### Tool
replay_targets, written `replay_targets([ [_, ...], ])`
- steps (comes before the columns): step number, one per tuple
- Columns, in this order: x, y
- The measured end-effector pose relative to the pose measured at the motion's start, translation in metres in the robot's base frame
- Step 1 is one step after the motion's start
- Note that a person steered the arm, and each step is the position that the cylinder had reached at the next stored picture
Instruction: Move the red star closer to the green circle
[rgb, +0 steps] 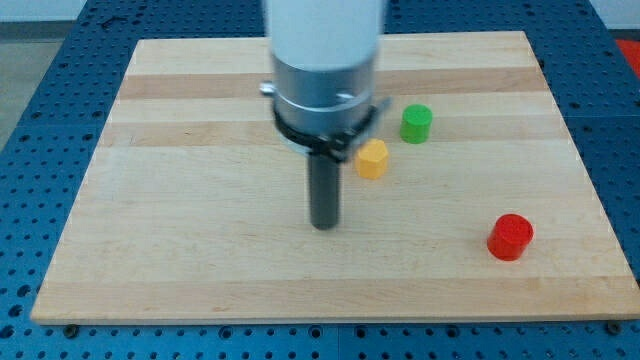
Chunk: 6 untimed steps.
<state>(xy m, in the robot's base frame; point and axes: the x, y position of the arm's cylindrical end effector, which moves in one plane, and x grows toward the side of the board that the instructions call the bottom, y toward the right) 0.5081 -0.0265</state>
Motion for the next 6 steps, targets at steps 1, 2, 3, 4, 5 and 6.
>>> replay_targets([
  [1,-0.049,-0.009],
  [2,-0.086,-0.009],
  [3,-0.109,0.011],
  [4,-0.107,0.053],
  [5,-0.089,0.085],
  [6,-0.053,0.089],
])
